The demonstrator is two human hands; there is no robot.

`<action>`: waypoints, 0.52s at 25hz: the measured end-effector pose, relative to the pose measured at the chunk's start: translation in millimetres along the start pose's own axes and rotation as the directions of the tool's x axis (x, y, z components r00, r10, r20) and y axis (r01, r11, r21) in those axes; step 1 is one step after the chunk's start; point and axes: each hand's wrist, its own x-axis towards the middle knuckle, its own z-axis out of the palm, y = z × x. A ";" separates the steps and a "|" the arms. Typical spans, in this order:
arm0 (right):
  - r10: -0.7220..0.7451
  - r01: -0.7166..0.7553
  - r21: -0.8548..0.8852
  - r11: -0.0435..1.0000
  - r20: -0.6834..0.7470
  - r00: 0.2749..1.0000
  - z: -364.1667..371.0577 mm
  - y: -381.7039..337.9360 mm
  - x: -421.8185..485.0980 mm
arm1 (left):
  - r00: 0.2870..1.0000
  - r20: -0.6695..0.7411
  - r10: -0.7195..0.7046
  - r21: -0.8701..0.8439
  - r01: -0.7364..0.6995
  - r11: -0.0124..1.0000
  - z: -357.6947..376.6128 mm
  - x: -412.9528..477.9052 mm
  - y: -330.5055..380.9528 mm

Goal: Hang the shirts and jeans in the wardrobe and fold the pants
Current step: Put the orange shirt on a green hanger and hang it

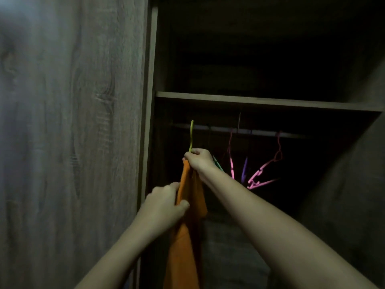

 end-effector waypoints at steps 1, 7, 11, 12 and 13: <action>0.005 -0.004 -0.007 1.000 0.027 1.000 -4.0 2.0 15.5 | 1.000 -0.006 0.022 -0.050 -0.022 0.999 9.9 11.3 0.2; -0.042 0.047 -0.050 0.998 0.099 0.994 -27.8 5.3 109.4 | 0.998 -0.064 0.023 -0.174 -0.034 0.984 45.9 89.0 -5.2; -0.004 0.031 -0.246 0.969 0.109 0.994 -24.5 -5.8 146.3 | 0.992 -0.121 0.032 -0.177 -0.053 0.983 48.7 133.3 -8.5; -0.013 0.049 -0.296 0.954 0.124 0.992 -22.1 -7.8 151.6 | 0.991 -0.131 0.034 -0.186 -0.058 0.981 50.4 140.6 -11.2; -0.016 0.067 -0.346 0.936 0.149 0.989 -20.2 -7.7 158.9 | 0.989 -0.144 0.031 -0.193 -0.059 0.979 52.6 147.0 -14.2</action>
